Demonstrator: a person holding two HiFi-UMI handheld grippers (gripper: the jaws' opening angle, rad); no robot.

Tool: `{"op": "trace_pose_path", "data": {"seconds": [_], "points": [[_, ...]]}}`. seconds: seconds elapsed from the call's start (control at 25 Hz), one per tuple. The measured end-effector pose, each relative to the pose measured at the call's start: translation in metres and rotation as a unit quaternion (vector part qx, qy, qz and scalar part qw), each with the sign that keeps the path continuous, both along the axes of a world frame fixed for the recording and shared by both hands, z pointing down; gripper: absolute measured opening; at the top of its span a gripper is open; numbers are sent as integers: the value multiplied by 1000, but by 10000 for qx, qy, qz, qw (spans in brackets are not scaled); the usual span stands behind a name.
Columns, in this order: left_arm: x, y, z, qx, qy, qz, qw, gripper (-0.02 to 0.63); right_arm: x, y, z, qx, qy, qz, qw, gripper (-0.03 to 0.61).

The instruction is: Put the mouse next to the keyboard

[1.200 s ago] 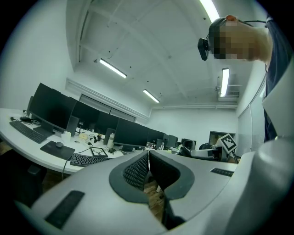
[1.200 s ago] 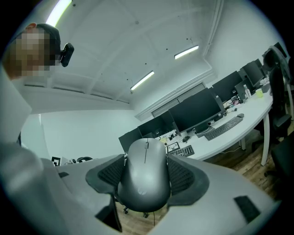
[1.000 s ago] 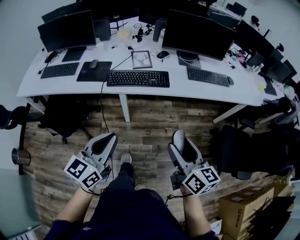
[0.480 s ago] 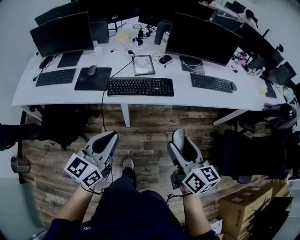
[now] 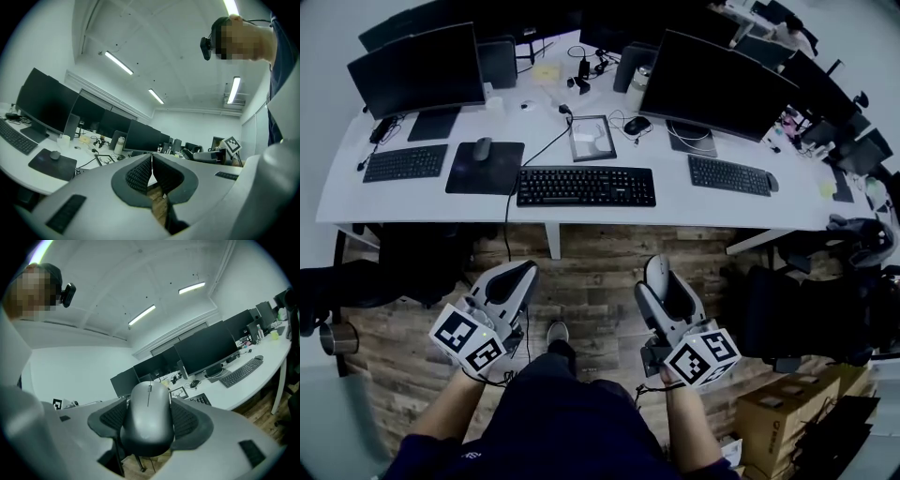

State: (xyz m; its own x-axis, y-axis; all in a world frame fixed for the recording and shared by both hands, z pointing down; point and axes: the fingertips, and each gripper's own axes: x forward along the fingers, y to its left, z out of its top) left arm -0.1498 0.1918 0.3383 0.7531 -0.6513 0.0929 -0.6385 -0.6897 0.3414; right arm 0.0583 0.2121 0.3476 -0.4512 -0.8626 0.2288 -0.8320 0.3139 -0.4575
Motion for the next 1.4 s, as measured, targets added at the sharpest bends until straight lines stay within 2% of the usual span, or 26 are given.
{"op": "trace_pose_path", "data": {"seconds": [0.44,0.84,1.4], "points": [[-10,-55,5,-17,6,159,9999,31,-15,-52,4,-35,4,118,9999,298],[-10,-78,7,-10,-19,195,9998,31,-9,-73,10,-64,-25,196,9998,298],[19,-125,11,-14,-106,105,9999,31,19,-125,19,-70,-107,108,9999,298]]}}
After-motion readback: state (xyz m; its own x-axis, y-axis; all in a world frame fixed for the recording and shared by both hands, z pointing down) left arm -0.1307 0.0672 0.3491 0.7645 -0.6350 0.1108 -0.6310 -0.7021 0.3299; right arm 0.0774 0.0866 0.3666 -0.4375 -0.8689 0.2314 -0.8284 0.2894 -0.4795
